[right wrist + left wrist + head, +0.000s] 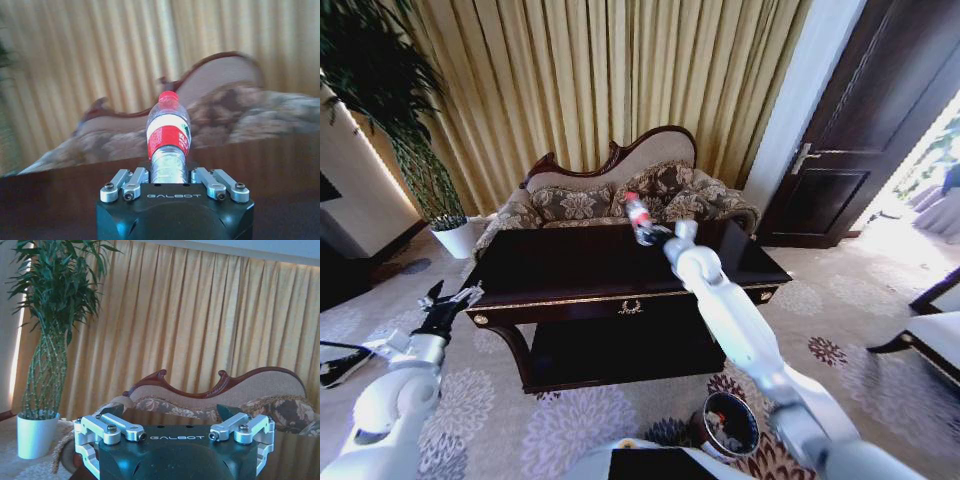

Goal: Move to the front of the table and place the trash on the table into the trash bin.

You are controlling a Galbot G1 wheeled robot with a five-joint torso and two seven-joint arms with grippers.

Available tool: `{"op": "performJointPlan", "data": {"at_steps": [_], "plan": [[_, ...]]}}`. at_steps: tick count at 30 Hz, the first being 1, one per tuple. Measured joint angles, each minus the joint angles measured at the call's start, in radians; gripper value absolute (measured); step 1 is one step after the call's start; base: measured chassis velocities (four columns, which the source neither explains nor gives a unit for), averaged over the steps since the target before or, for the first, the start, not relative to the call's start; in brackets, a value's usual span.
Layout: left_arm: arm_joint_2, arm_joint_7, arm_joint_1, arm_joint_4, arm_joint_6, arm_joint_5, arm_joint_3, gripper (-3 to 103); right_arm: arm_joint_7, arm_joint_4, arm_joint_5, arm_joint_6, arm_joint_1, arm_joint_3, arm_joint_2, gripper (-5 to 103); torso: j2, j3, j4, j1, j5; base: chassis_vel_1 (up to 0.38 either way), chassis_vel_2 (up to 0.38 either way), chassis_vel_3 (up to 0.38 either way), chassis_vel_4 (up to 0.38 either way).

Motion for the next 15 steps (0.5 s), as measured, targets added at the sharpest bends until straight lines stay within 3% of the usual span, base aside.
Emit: {"op": "performJointPlan", "data": {"at_steps": [6,15], "plan": [[0.013,-0.002,-0.012,0.004,-0.001,0.005,0.026,100,0.064,0.037,-0.023,0.025,-0.038,0.036,0.004,32,0.000,0.000,0.0008,0.000,-0.0002,0.000,0.000,0.000,0.000],[0.040,-0.003,-0.003,0.009,-0.006,-0.006,0.016,100,0.083,0.065,-0.034,0.057,-0.044,0.071,0.025,32,0.000,0.000,0.0008,0.000,-0.0003,0.000,0.000,0.000,0.000]]}}
